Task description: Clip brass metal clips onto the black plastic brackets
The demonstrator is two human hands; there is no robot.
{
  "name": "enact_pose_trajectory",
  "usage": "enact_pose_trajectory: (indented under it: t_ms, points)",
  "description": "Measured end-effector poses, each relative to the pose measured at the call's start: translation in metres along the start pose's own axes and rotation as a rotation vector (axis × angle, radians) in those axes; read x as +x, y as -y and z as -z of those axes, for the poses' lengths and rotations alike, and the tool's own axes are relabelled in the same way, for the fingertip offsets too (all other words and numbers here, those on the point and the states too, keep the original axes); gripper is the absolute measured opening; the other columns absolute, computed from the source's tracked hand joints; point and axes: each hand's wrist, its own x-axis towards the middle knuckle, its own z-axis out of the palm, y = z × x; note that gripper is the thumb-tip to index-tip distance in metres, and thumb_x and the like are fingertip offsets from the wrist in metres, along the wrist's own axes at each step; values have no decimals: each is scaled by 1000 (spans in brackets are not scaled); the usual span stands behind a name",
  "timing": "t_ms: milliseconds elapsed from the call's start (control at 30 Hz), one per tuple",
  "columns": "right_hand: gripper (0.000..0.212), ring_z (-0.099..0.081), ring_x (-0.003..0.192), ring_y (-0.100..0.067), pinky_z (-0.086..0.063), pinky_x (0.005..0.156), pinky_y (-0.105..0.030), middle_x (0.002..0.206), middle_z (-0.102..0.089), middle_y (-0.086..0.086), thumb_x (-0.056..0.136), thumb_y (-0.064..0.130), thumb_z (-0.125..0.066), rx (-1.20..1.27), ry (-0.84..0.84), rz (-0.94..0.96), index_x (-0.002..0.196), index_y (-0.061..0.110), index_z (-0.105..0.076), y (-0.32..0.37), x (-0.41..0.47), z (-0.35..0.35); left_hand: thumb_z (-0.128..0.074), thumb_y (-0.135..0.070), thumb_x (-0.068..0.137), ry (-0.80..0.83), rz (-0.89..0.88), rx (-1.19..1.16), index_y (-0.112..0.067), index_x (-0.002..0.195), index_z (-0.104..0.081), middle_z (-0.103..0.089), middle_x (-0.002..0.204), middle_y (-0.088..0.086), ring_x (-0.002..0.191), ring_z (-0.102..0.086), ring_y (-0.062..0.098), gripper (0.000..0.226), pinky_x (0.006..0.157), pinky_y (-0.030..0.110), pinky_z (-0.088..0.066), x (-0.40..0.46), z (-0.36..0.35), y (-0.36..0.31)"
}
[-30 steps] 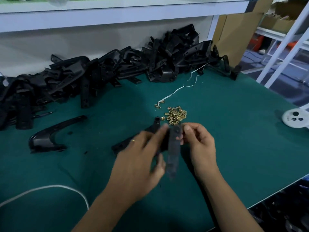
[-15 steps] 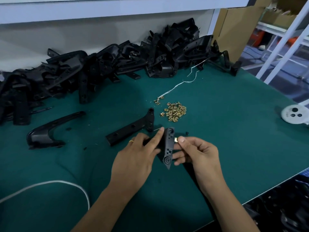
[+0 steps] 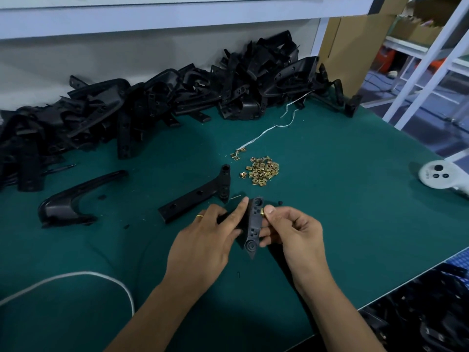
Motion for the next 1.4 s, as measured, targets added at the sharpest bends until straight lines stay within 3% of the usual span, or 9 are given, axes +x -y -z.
enact_pose_trajectory:
  t_ms: [200,333,433,567,800,1000,1167,1300,1400]
  points:
    - [23,-74,67,-23,-59,61,-30,76,-77,-12,97,26,-73,-91,-42,19,80,12,-79,-2,1,-11,-64,-37,97,-41,12,76,-40,156,-36,-56,104,-3,76,-57,17,65,48,27,-40,-1,-7,-2]
    - [46,-61,58,-17,-54,58,-34,63,-68,0,98,52,-59,-457,-85,104,77,13,-71,-2,5,-24,-60,-39,98,-61,81,127,-36,153,-44,-56,102,1,75,-60,21,57,48,30,-43,-1,-8,0]
    - [47,-65,68,-31,-56,67,-45,73,-68,-13,99,52,-56,-594,-72,176,82,10,-68,6,30,-17,-53,-42,102,-56,117,113,-37,156,-39,-54,105,1,81,-59,20,56,50,31,-45,1,-7,1]
    - [8,-63,83,-17,-53,80,-38,92,-69,3,97,24,-72,-861,-196,413,96,20,-79,7,74,-1,-56,-41,102,-68,137,104,-40,157,-34,-54,105,-3,81,-57,16,60,50,26,-35,3,-7,0]
    - [20,-62,97,-23,-52,64,-34,107,-56,2,101,31,-66,-1276,-72,522,117,26,-75,-12,98,-4,-53,-43,103,-64,155,87,-43,158,-29,-53,106,-6,85,-56,14,60,52,24,-34,3,-8,1]
    - [9,-57,97,-19,-51,64,-36,111,-53,6,101,14,-62,-1190,-12,537,106,21,-61,-13,93,1,-54,-43,102,-65,157,69,-43,157,-32,-53,105,-6,84,-57,14,60,52,25,-33,2,-8,3]
    - [8,-57,97,-19,-50,79,-39,106,-59,3,103,7,-57,-1056,2,476,106,14,-57,-12,91,1,-54,-42,103,-67,165,34,-42,157,-33,-54,105,-6,82,-57,13,59,52,24,-34,2,-8,5]
    - [14,-60,100,-1,-46,88,-16,107,-65,10,106,10,-57,-850,-33,495,118,14,-62,-9,68,5,-50,-44,103,-80,171,10,-43,157,-32,-54,106,-7,82,-57,12,57,53,24,-35,1,-9,7]
    - [15,-66,100,-8,-50,86,-18,102,-69,13,105,14,-60,-748,-37,500,113,24,-68,-12,41,10,-48,-45,103,-90,172,-8,-43,158,-30,-54,107,-7,85,-58,13,58,53,25,-39,1,-10,9]
